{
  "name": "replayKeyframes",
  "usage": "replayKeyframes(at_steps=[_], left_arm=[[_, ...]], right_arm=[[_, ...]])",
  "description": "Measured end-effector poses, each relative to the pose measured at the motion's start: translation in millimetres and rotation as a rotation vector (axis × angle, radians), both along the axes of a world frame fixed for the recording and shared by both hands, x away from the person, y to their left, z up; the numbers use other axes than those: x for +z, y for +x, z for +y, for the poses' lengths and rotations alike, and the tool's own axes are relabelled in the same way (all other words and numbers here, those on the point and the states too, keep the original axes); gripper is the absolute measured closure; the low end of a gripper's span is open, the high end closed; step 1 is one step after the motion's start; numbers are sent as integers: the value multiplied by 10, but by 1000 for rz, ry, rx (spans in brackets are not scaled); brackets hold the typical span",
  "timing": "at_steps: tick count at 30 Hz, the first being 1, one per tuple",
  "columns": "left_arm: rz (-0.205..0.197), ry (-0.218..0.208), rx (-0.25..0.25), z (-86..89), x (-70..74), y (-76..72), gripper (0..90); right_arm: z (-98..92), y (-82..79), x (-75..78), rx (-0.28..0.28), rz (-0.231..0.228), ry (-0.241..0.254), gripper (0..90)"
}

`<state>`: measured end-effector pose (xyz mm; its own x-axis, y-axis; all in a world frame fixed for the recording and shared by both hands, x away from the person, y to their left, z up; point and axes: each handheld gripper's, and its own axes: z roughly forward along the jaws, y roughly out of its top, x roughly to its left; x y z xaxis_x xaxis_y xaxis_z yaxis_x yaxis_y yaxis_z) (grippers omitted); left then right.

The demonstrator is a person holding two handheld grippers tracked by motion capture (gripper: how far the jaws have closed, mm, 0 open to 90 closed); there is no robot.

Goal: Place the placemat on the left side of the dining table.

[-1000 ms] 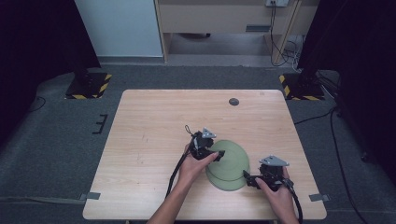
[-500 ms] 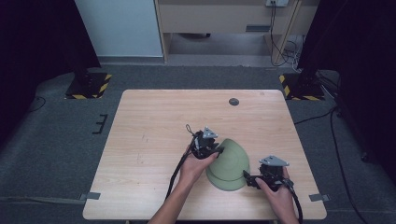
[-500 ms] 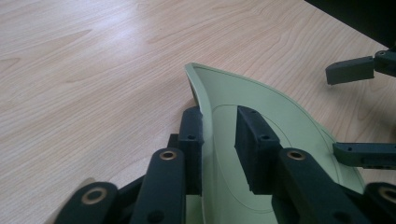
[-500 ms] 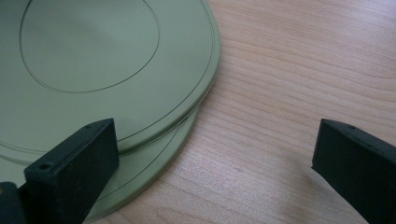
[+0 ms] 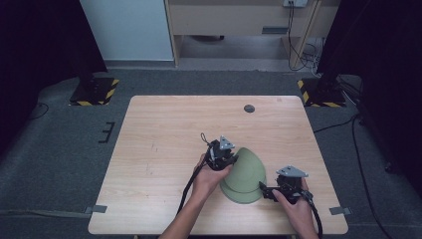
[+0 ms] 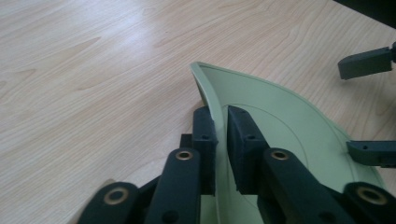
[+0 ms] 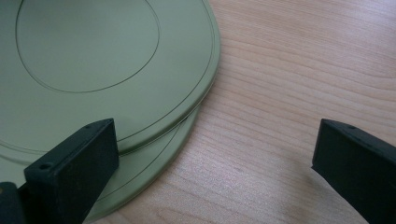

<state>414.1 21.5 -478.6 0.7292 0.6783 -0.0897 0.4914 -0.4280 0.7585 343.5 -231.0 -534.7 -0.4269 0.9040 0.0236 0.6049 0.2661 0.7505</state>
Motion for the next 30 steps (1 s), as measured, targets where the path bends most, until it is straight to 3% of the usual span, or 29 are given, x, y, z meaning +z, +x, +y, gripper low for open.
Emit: replayKeyframes(at_steps=[8, 16, 22, 26, 30], left_arm=[[-18, -7, 5, 3, 37, -38, 849], [-6, -37, 5, 20, 70, -35, 852], [-4, -41, -2, 23, 87, -33, 853], [9, -61, -1, 43, 109, -33, 853], [34, -119, -1, 68, 155, -31, 853]], right_arm=[[-27, -7, 6, -7, 10, 17, 31], [-251, 28, 23, -110, 14, 20, 39], [-304, 66, -19, -137, 38, -8, 42], [-280, 68, -32, -125, 42, -25, 40], [-283, 69, -34, -126, 45, -30, 36]])
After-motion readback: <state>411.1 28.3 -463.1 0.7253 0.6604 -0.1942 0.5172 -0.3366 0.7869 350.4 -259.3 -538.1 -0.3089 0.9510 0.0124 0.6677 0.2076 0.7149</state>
